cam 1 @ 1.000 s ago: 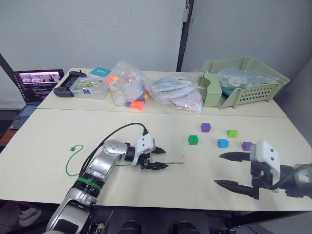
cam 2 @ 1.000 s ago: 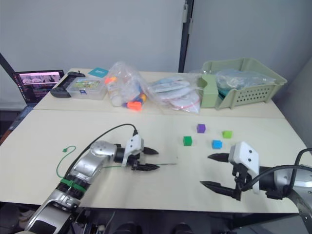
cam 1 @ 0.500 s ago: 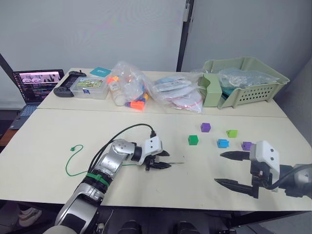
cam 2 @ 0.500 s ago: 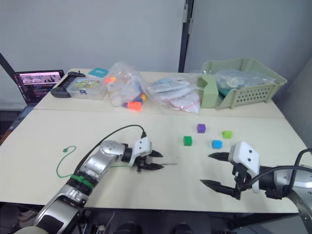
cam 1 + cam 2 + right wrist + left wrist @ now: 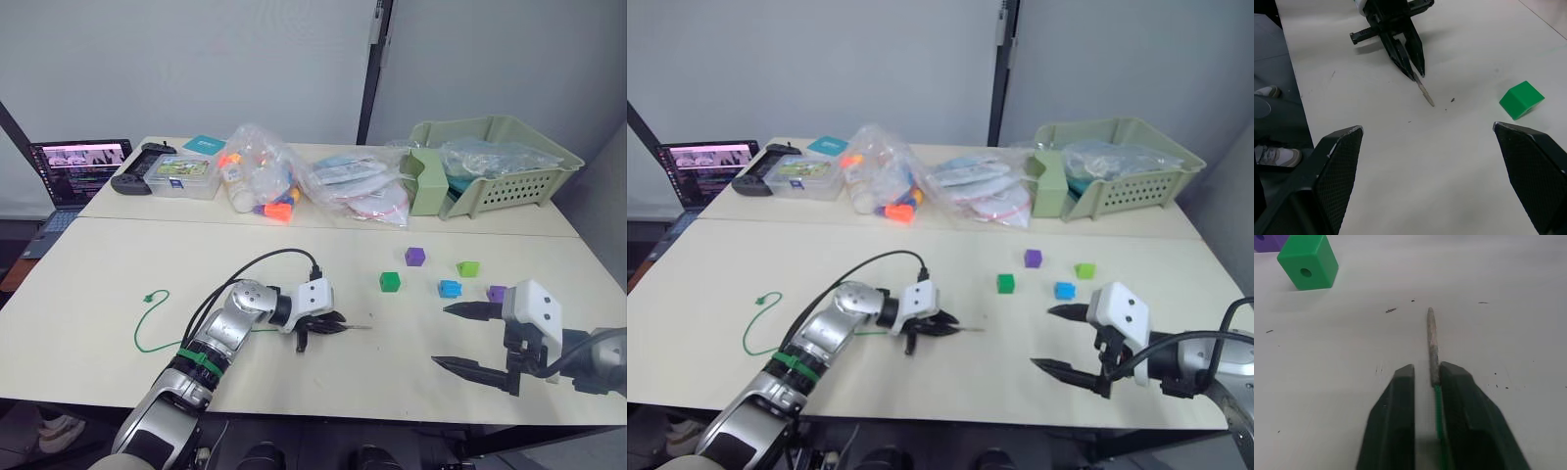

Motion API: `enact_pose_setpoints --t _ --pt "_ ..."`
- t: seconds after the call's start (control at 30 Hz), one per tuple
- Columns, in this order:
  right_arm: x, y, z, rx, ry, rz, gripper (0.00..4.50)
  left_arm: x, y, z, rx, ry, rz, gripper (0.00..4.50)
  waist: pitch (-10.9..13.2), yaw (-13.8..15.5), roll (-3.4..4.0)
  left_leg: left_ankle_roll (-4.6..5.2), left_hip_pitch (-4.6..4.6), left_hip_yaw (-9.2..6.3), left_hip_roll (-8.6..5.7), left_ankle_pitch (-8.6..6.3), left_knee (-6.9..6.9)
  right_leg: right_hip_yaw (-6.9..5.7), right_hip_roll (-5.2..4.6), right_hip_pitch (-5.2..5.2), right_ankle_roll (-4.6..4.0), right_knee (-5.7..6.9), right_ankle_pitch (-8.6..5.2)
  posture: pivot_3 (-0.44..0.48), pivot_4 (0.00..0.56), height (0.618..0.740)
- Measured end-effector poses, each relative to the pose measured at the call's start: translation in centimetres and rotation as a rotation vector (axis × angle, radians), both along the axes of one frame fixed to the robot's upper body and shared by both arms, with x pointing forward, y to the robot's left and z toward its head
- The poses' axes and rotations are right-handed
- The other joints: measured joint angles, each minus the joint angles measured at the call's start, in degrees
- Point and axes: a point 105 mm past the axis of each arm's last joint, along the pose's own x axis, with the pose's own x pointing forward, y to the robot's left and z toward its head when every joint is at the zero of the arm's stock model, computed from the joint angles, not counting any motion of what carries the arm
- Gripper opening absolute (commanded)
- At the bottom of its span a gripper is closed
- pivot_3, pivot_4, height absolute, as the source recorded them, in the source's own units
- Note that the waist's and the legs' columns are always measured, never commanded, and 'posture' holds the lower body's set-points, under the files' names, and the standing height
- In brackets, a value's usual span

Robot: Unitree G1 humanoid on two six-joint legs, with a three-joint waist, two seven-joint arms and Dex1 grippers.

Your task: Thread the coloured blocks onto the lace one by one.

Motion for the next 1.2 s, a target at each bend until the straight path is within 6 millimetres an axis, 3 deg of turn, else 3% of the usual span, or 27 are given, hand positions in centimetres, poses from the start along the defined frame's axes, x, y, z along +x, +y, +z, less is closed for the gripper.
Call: enact_pose_setpoints --t 0.37,0.53,0.73,0.87,1.03,1.2 --pt "0.5 0.1 0.1 0.005 -0.005 0.002 4.5 -0.1 -0.2 0.4 -0.018 0.034 0.014 0.03 0.0 0.0 0.0 0.0 0.0 0.0 0.0 0.0 0.01 0.0 0.0 0.02 0.0 -0.01 0.0 0.0 0.15 0.737" --pt "0.8 -0.1 0.1 0.09 -0.002 -0.052 4.5 -0.8 -0.8 3.2 -0.162 0.053 -0.033 0.03 0.0 0.0 0.0 0.0 -0.06 -0.02 0.01 0.0 0.01 -0.01 0.0 -0.03 0.0 0.0 0.0 0.0 0.15 0.737" --pt "0.8 -2.2 -0.2 0.209 -0.015 -0.24 4.5 -0.4 -0.3 5.8 -0.191 0.013 -0.066 0.03 0.0 0.2 0.0 0.0 -0.03 -0.05 -0.01 0.0 0.01 -0.01 0.0 0.02 0.0 -0.01 0.0 0.0 0.15 0.737" --pt "0.4 -4.0 -2.1 0.279 -0.036 -0.433 4.5 -0.5 -0.5 6.7 -0.189 0.013 -0.109 0.03 0.0 0.2 0.01 0.01 -0.06 -0.04 -0.03 0.0 0.01 0.01 -0.01 -0.01 0.02 -0.02 -0.01 0.0 0.15 0.737" --pt "-0.5 -6.3 -3.3 0.334 -0.08 -0.648 4.5 -0.6 -0.7 6.9 -0.179 0.023 -0.141 0.03 0.0 -0.2 0.05 0.0 -0.03 -0.04 -0.01 0.0 -0.02 0.03 0.01 -0.01 0.02 0.0 -0.01 0.0 0.15 0.737" --pt "-1.0 -7.5 -4.3 0.337 -0.119 -0.735 4.5 -0.7 -0.5 6.5 -0.167 0.051 -0.151 0.03 0.0 -0.8 0.07 0.01 -0.02 -0.04 -0.01 0.0 -0.02 0.03 0.02 0.0 0.02 0.0 -0.01 0.0 0.15 0.737"
